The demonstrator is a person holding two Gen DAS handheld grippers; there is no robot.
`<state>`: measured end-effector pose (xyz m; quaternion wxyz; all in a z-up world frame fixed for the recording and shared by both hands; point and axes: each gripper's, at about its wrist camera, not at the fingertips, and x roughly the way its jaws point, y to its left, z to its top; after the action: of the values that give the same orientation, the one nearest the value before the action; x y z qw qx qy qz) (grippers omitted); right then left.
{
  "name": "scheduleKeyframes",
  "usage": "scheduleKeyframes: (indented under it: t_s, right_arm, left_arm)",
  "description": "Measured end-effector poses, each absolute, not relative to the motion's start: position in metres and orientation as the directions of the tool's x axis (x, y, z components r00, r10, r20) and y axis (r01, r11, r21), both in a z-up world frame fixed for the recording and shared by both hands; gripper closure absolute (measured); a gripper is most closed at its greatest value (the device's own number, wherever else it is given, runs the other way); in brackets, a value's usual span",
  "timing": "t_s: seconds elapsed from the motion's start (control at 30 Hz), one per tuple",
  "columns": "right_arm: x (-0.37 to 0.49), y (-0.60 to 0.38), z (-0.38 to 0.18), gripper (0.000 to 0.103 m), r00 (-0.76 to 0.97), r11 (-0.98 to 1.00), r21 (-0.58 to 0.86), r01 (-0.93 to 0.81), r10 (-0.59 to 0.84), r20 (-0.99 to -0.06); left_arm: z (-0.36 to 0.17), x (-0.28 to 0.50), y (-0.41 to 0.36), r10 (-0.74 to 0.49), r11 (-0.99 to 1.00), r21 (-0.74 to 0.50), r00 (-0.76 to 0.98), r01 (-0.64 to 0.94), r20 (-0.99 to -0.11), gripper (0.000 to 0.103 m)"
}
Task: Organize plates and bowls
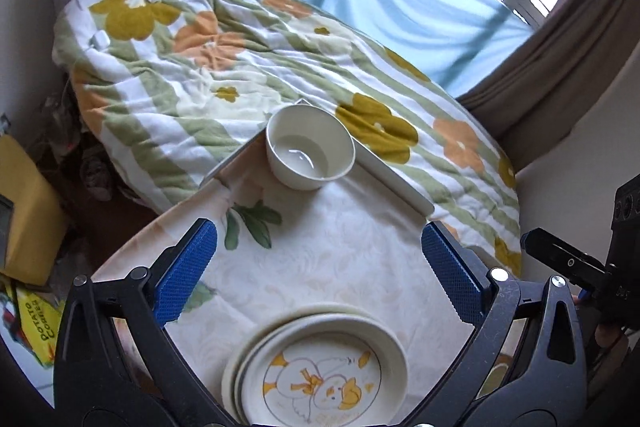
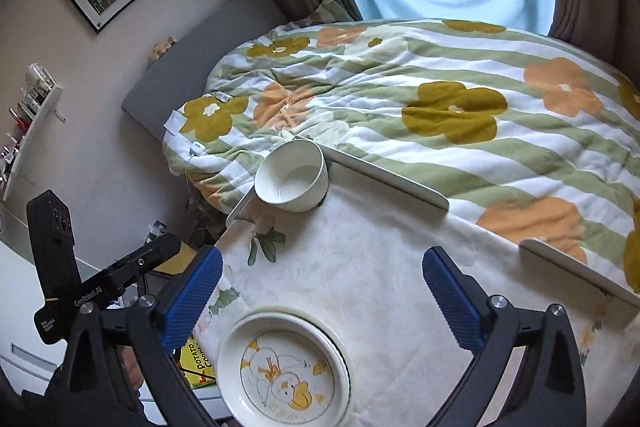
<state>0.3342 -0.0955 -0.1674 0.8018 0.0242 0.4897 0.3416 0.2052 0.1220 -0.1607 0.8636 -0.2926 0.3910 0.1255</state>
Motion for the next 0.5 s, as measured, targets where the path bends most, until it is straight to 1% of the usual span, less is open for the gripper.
scheduleKeyframes:
  t_s: [0.13,0.2,0.23,0.27,0.3,0.33,0.37,0.43,0.47,0.5]
  right_arm:
    - [0.378,-0.052,-0.197,0.003,0.238,0.776,0.382,-0.502,0.548,-0.802]
    - [0.4,-0.036,-0.222,0.003,0.184,0.775,0.417,-0.474,0.55,-0.815]
    - [0.408,-0.03,-0.233,0.004,0.162,0.775,0.436,-0.458,0.555,-0.816]
    - [0.415,-0.025,-0.244,0.004,0.143,0.775,0.45,-0.445,0.557,-0.818]
    - [0.422,-0.018,-0.256,0.009,0.125,0.775,0.461,-0.432,0.557,-0.821]
    - [0.429,-0.012,-0.264,0.018,0.107,0.776,0.467,-0.425,0.555,-0.825]
    - [0.434,-0.005,-0.272,0.022,0.09,0.775,0.471,-0.422,0.552,-0.829]
    - [0.441,0.01,-0.29,0.035,0.063,0.78,0.47,-0.414,0.539,-0.84]
    - [0.444,0.014,-0.297,0.037,0.056,0.782,0.468,-0.411,0.534,-0.843]
    - [0.447,0.017,-0.303,0.043,0.048,0.784,0.469,-0.407,0.531,-0.846]
  left_arm:
    - [-0.197,0.247,0.149,-0.059,0.765,-0.449,0.645,-0.461,-0.762,0.002]
    - [-0.22,0.271,0.159,-0.079,0.755,-0.458,0.628,-0.47,-0.774,0.005]
    - [-0.23,0.279,0.161,-0.087,0.751,-0.46,0.62,-0.474,-0.78,0.015]
    - [-0.242,0.29,0.165,-0.099,0.746,-0.461,0.606,-0.48,-0.789,0.027]
    - [-0.252,0.299,0.169,-0.109,0.741,-0.462,0.591,-0.487,-0.799,0.033]
    - [-0.264,0.307,0.172,-0.124,0.734,-0.467,0.578,-0.494,-0.806,0.04]
    - [-0.272,0.314,0.175,-0.135,0.729,-0.471,0.569,-0.497,-0.811,0.045]
    - [-0.286,0.325,0.181,-0.147,0.724,-0.472,0.555,-0.504,-0.819,0.049]
    - [-0.291,0.329,0.184,-0.15,0.724,-0.47,0.55,-0.505,-0.822,0.05]
    - [-0.295,0.331,0.186,-0.151,0.725,-0.469,0.548,-0.504,-0.822,0.051]
